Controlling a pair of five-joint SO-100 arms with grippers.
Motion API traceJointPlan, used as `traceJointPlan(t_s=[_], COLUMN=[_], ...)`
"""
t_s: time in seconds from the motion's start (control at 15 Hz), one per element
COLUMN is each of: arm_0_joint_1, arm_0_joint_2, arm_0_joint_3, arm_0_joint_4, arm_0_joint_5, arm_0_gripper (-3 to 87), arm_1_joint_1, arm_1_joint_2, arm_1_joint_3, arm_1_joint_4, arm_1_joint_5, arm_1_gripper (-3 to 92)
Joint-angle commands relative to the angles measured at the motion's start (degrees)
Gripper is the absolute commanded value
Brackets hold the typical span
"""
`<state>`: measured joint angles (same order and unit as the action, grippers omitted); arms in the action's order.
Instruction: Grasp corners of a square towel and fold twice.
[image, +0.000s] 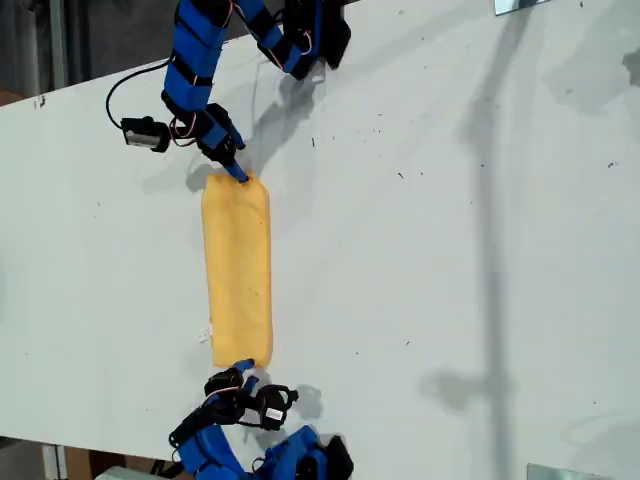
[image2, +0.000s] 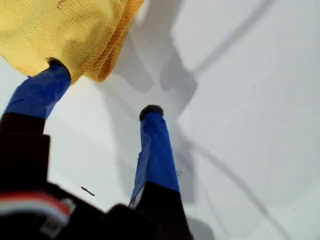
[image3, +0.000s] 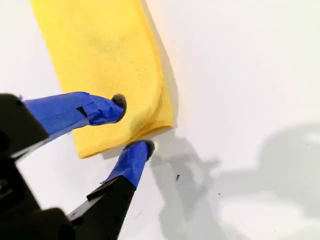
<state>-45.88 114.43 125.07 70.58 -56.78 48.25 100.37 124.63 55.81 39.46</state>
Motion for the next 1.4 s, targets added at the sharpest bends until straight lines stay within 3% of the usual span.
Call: traceJointPlan(t_s=[0.0, 0.33, 0.6, 0.73, 0.93, 1.07, 1.33], arm_0_joint_1=[-2.46, -6.59, -5.8, -6.94, -7.73, -7.82, -7.38], arm_0_joint_2=[0.26, 25.31, 50.27, 49.48, 51.59, 53.88, 54.58], arm_0_joint_3=[2.37, 17.67, 32.7, 36.47, 40.87, 42.19, 42.89], arm_0_joint_4=[0.62, -2.46, -0.53, -2.9, -5.01, -4.92, -4.92], arm_0_joint_5=[-1.23, -2.9, -6.94, -6.86, -7.29, -7.65, -8.09], arm_0_gripper=[11.9, 11.9, 11.9, 12.1, 12.2, 12.2, 12.5], arm_1_joint_1=[-0.79, -0.62, -0.79, 0.7, 5.54, 7.73, 14.85], arm_1_joint_2=[0.26, -15.73, -35.6, -40.17, -40.17, -36.12, -22.76], arm_1_joint_3=[-3.52, -20.83, -45.0, -48.87, -42.1, -34.72, -17.14], arm_1_joint_4=[-0.7, 4.04, 14.59, 16.79, 16.7, 14.68, 8.44], arm_1_joint_5=[0.26, -2.46, -4.66, -4.75, -4.39, -3.34, -1.58], arm_1_gripper=[32.3, 36.7, 37.7, 20.8, 12.3, 0.0, -0.1])
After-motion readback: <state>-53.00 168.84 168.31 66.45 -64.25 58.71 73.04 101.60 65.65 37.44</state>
